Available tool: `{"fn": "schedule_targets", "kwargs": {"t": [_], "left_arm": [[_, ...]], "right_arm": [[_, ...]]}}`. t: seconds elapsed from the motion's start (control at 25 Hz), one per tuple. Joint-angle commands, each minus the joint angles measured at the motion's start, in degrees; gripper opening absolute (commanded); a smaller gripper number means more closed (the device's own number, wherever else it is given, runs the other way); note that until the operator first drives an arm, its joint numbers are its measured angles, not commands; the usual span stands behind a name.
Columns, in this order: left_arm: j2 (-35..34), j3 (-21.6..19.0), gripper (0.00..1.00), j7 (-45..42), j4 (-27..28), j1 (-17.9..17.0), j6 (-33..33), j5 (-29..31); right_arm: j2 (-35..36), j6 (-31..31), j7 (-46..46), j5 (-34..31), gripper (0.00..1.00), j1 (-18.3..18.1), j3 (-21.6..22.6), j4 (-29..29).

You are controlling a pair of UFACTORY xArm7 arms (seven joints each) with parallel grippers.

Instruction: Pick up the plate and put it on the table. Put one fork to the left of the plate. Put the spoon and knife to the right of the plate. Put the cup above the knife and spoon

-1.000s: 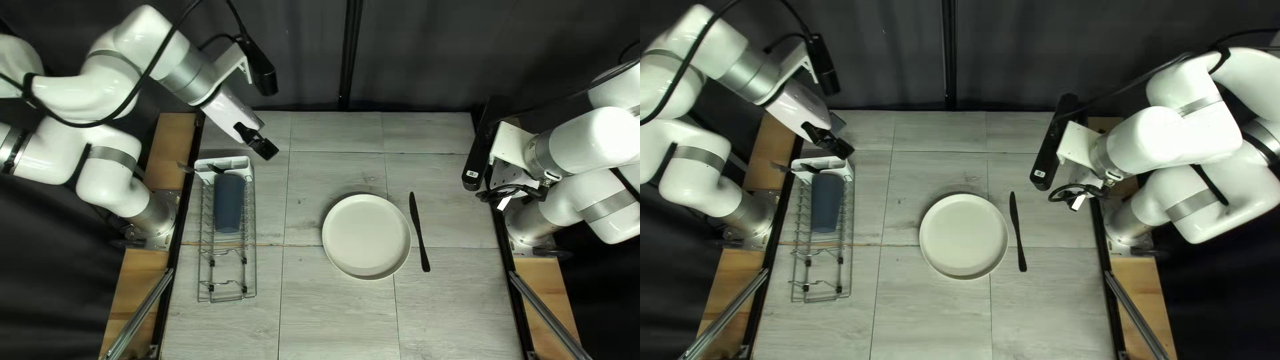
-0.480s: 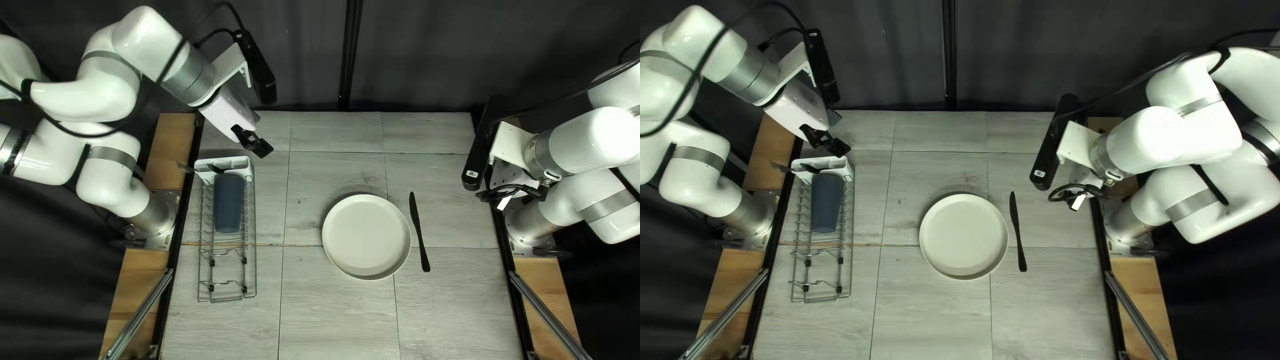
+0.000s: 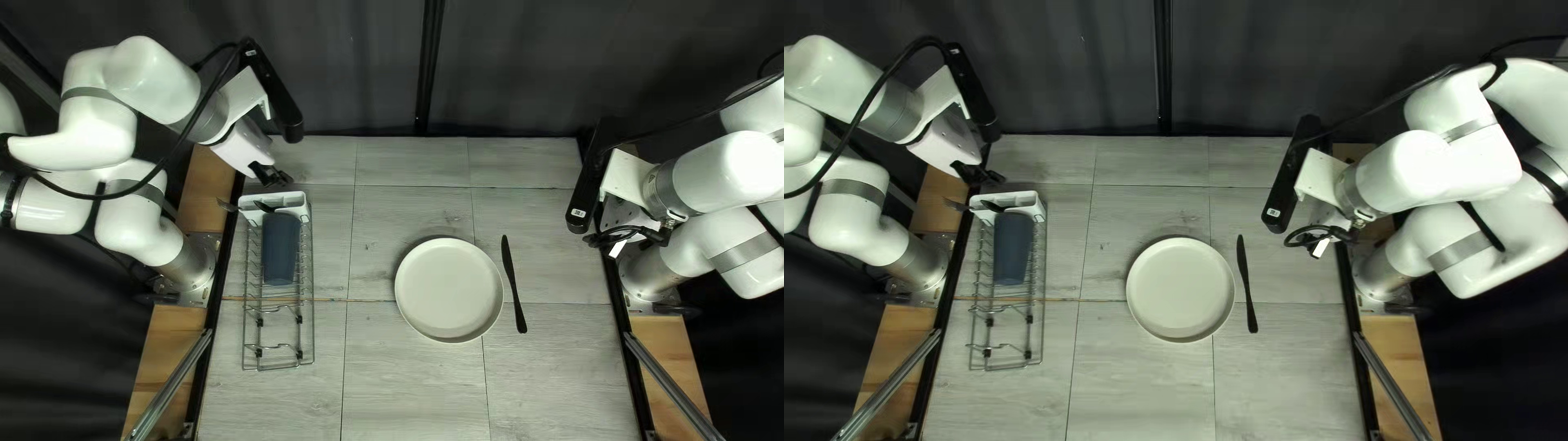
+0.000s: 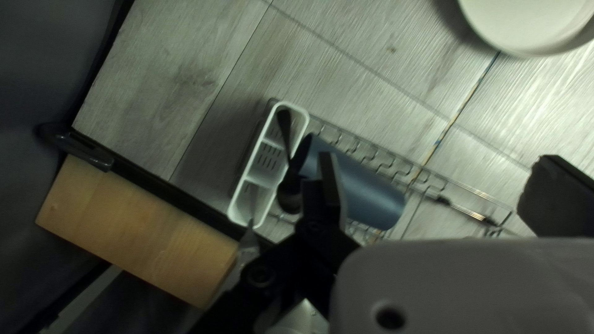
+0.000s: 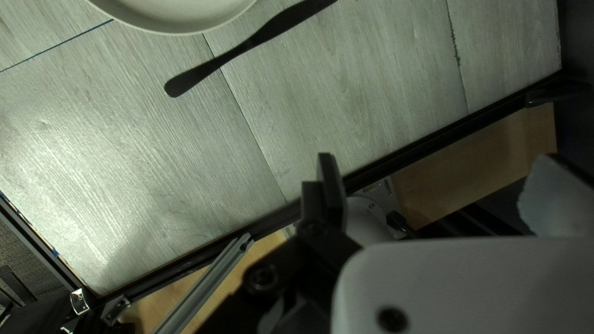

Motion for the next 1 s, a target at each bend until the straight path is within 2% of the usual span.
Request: {"fn": "schedule_targets", "kwargs": {"t": [0.04,0.12,0.2,0.24,0.32,0.76,1.0], "left_arm": [[-0.4,0.6,1.0,0.7,-0.3,-0.2,0.0,-0.1],[-0.4,0.6,1.0,0.7,-0.3,-0.2,0.0,-0.1],[3.2,1.2,1.0,5.0,-0.2,-3.3,-2.4,0.4],[5.2,1.6,1.0,10.0,-0.2,-6.0,-3.2,1.4],[10.7,1.3,1.0,14.4,3.7,-8.5,-0.9,1.5],[9.7,2.2,1.0,14.8,2.5,-8.4,-2.1,1.3],[6.0,4.6,1.0,26.9,-3.4,-10.7,-7.2,7.2]], "right_arm": [[0.0,0.0,0.0,0.0,1.0,0.0,0.0,0.0],[0.0,0.0,0.0,0.0,1.0,0.0,0.0,0.0],[0.0,0.0,0.0,0.0,1.0,0.0,0.0,0.0],[0.0,0.0,0.0,0.0,1.0,0.0,0.0,0.0],[0.0,0.0,0.0,0.0,1.0,0.0,0.0,0.0],[0.0,0.0,0.0,0.0,1.0,0.0,0.0,0.0],[0.0,0.0,0.0,0.0,1.0,0.0,0.0,0.0]]}}
